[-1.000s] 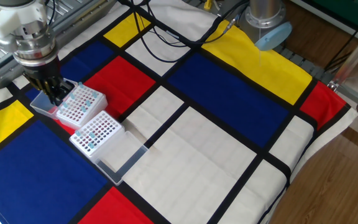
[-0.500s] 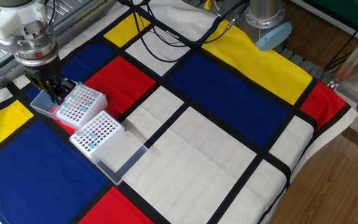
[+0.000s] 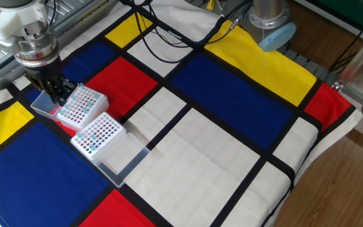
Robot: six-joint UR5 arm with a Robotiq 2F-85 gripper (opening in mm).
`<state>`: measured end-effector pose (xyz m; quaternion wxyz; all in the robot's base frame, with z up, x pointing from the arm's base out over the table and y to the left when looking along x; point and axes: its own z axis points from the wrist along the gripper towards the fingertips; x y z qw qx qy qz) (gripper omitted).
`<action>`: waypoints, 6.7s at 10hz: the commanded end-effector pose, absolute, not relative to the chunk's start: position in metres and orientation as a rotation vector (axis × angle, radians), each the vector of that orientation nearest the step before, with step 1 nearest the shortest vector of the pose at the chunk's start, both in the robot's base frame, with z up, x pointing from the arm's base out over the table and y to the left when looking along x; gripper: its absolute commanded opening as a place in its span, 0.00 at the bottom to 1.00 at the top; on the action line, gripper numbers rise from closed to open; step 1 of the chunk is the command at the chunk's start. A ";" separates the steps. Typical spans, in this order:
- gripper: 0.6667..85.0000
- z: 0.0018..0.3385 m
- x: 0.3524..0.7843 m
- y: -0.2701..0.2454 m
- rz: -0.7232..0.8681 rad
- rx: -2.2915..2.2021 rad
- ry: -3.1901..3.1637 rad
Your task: Transfer all medium pipette tips from one holder to another
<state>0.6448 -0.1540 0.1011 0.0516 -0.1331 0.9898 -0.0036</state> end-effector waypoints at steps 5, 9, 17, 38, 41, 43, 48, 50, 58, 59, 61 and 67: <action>0.28 0.110 0.670 -0.107 0.035 -0.285 2.994; 0.28 0.102 0.684 -0.085 0.046 -0.250 2.978; 0.28 0.087 0.694 -0.067 0.033 -0.201 2.956; 0.27 0.069 0.675 -0.070 0.026 -0.172 2.931; 0.25 0.068 0.676 -0.069 0.021 -0.150 2.926; 0.23 0.068 0.676 -0.070 0.015 -0.129 2.928; 0.19 0.070 0.678 -0.073 -0.007 -0.095 2.922; 0.18 0.078 0.678 -0.073 -0.026 -0.073 2.930; 0.16 0.127 0.667 -0.081 -0.061 -0.049 2.984; 0.15 0.129 0.666 -0.081 -0.066 -0.045 2.984; 0.15 0.135 0.664 -0.078 -0.070 -0.040 2.987; 0.13 0.140 0.662 -0.092 -0.107 -0.073 2.989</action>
